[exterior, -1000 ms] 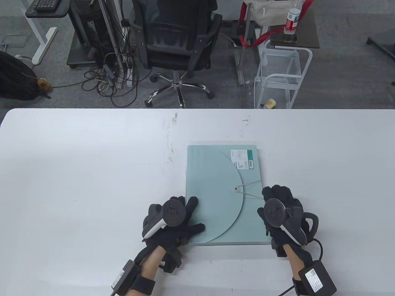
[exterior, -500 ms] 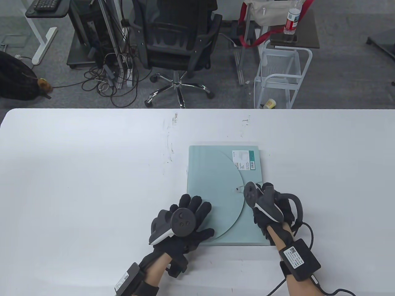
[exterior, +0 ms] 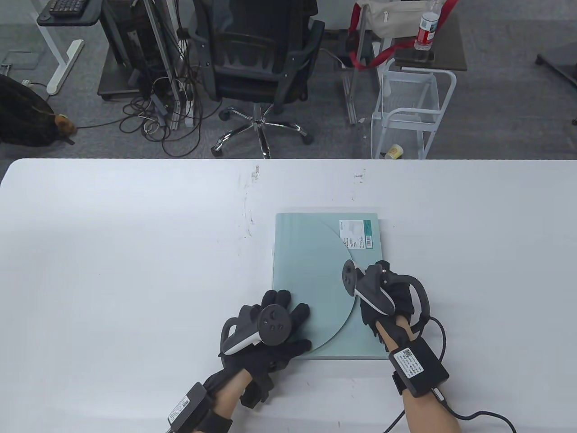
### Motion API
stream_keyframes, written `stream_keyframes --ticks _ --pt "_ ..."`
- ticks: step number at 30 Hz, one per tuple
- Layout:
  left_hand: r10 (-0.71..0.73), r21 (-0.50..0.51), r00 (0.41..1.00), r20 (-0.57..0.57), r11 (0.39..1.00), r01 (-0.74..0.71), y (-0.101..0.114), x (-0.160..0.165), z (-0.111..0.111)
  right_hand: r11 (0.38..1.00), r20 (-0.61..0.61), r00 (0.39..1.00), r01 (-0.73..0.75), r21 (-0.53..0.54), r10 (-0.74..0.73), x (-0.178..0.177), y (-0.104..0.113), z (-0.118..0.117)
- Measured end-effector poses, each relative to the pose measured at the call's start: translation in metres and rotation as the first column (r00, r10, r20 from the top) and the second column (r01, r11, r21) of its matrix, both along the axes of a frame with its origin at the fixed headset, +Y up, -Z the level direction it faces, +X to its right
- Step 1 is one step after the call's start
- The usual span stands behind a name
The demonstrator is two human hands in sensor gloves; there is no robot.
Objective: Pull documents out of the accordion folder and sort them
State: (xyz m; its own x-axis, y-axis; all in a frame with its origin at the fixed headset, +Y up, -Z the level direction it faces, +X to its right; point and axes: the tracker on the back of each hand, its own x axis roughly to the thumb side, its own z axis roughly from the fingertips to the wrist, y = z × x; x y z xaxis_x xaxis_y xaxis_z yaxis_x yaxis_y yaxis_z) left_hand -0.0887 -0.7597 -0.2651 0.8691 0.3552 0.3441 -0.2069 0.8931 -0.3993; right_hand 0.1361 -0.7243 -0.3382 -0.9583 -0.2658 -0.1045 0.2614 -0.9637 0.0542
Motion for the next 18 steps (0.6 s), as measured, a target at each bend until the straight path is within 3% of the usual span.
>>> stream_keyframes --ticks 6,11,14,18 --pt "-0.105 0.018 0.994 0.010 0.994 0.105 -0.001 0.008 0.002 0.995 -0.030 0.995 0.092 -0.032 -0.093 -0.009 0.000 0.000" --pt "-0.115 -0.003 0.993 0.018 0.993 0.115 -0.003 0.011 0.001 0.991 -0.031 0.991 0.133 0.010 -0.133 -0.009 -0.002 -0.006" --pt "-0.112 -0.009 0.994 0.017 0.994 0.112 -0.003 0.010 0.001 0.988 0.025 0.988 0.150 0.030 -0.151 0.004 0.001 -0.008" --pt "-0.096 -0.021 0.995 0.025 0.995 0.096 -0.003 0.008 0.001 0.957 0.091 0.953 0.285 0.054 -0.289 0.035 0.001 -0.002"
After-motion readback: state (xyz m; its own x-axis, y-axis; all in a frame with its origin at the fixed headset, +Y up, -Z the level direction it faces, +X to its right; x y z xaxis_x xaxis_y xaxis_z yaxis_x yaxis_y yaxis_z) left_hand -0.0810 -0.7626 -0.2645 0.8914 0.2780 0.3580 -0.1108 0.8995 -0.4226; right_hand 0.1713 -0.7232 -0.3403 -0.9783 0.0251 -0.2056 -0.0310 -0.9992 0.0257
